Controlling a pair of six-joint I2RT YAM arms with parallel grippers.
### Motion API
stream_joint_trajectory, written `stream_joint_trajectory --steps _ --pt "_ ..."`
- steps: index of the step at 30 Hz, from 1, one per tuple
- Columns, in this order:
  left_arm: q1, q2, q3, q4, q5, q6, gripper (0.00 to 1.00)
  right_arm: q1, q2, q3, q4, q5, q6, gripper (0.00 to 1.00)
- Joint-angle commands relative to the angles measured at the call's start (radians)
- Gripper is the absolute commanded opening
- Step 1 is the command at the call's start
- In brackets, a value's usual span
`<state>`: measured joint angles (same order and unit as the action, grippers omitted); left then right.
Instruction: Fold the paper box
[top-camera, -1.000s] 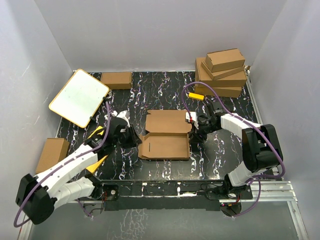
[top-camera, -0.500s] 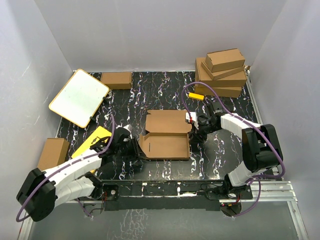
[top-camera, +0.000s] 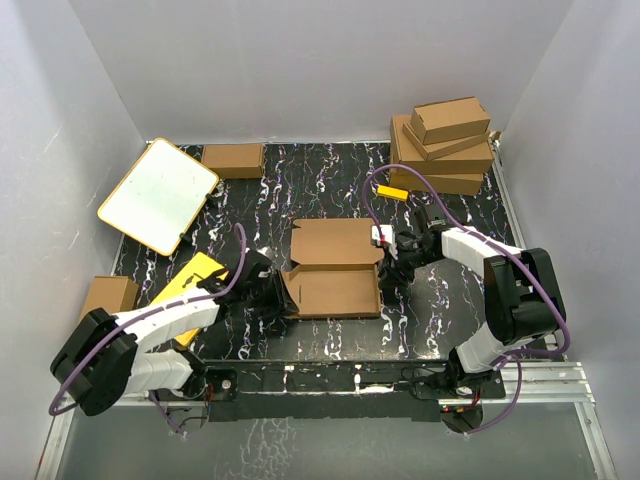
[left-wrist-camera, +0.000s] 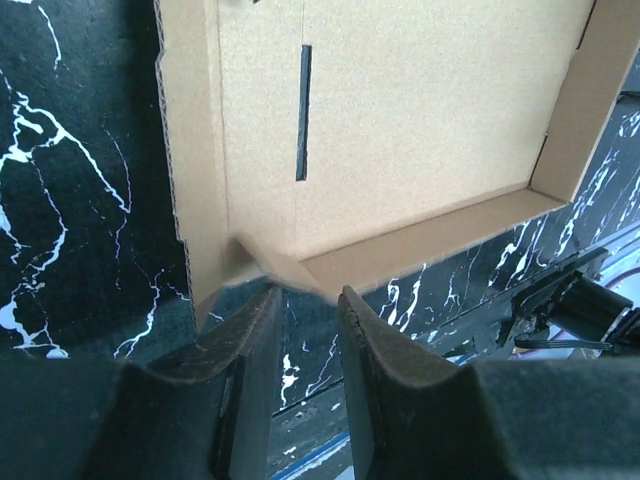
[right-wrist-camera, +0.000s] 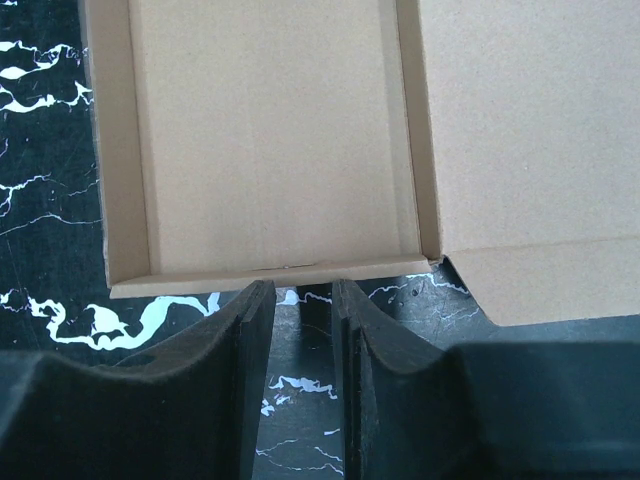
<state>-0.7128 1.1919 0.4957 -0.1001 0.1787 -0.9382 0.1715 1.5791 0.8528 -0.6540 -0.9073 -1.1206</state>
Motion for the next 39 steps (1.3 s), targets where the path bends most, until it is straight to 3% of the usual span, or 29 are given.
stream_joint_trajectory --steps 1,13,26,39 --pt "-0.007 0.02 0.033 -0.003 -0.031 0.042 0.28 0.013 0.005 0.005 0.014 -0.048 -0.034 0.35" --pt "-0.014 0.079 0.057 0.054 -0.013 0.087 0.19 0.04 0.015 0.005 0.01 -0.049 -0.037 0.34" --pt "-0.055 0.198 0.164 -0.03 -0.011 0.218 0.14 0.052 0.025 0.006 0.01 -0.044 -0.036 0.33" --pt "-0.059 0.084 0.21 -0.121 -0.152 0.226 0.3 0.052 0.035 0.012 0.014 -0.021 -0.026 0.33"
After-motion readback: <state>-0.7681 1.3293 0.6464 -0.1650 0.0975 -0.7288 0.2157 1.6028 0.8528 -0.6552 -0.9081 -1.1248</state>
